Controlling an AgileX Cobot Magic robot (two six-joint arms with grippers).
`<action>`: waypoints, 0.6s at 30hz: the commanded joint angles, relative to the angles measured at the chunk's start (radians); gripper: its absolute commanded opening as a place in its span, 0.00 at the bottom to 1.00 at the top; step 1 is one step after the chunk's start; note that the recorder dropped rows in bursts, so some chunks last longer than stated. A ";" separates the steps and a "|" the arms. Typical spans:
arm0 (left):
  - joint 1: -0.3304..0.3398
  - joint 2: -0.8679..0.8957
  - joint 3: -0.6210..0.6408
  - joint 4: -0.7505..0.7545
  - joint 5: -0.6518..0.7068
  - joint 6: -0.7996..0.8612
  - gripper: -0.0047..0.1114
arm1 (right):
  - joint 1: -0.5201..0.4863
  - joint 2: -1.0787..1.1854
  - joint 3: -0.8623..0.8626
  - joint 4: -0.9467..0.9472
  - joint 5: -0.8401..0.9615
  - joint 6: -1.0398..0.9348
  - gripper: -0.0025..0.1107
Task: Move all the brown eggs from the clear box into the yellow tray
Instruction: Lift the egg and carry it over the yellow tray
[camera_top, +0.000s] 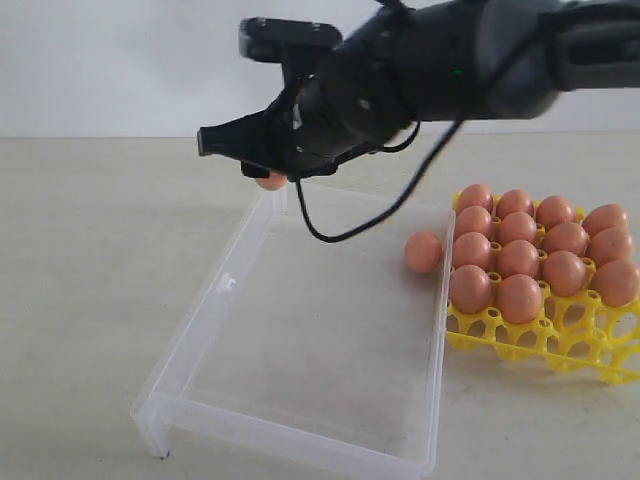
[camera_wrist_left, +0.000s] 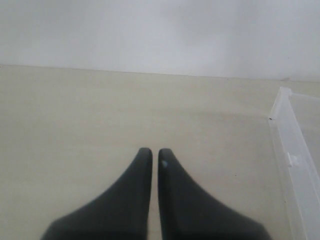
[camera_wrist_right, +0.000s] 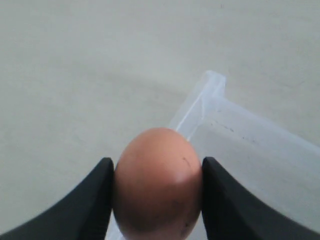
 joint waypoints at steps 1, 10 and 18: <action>-0.002 -0.002 0.003 -0.003 -0.008 0.002 0.08 | -0.092 -0.197 0.312 -0.110 -0.316 0.119 0.02; -0.002 -0.002 0.003 -0.003 -0.008 0.002 0.08 | -0.631 -0.451 0.708 -0.156 -0.857 0.418 0.02; -0.002 -0.002 0.003 -0.003 -0.006 0.002 0.08 | -1.058 -0.430 0.696 -0.931 -1.401 0.734 0.02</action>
